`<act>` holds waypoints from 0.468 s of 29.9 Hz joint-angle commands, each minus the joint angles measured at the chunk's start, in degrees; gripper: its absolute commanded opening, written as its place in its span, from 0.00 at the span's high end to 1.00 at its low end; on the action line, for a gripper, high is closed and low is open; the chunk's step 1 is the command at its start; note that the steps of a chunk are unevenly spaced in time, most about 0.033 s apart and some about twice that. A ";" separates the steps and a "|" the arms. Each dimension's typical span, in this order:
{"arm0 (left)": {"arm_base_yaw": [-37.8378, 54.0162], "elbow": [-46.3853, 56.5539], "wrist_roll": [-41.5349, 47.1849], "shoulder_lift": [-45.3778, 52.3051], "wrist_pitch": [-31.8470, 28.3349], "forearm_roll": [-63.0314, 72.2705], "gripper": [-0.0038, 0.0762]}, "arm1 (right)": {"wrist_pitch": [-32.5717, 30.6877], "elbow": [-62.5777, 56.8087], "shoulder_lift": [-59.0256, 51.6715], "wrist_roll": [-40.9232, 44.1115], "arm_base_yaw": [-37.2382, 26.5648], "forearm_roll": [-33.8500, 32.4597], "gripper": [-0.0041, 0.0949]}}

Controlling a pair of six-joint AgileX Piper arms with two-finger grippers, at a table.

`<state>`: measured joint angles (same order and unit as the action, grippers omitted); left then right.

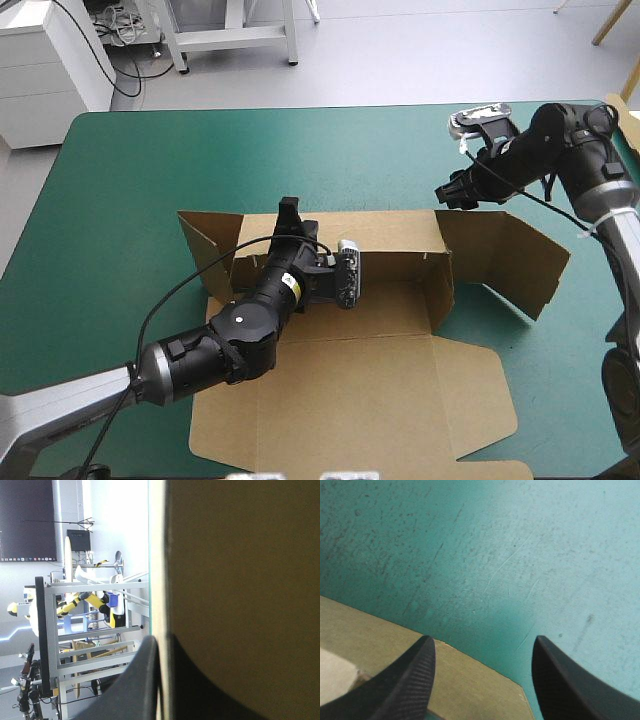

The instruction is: Fold the box

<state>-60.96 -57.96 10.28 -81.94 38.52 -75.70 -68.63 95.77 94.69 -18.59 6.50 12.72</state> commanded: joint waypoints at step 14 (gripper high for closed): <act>-0.32 -1.10 0.65 1.87 -2.08 -1.25 0.96 | 1.52 -9.64 -9.02 -2.43 -0.58 3.34 0.42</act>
<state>-60.96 -57.96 10.28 -81.94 38.41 -75.70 -68.15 86.66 89.88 -20.03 6.50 14.05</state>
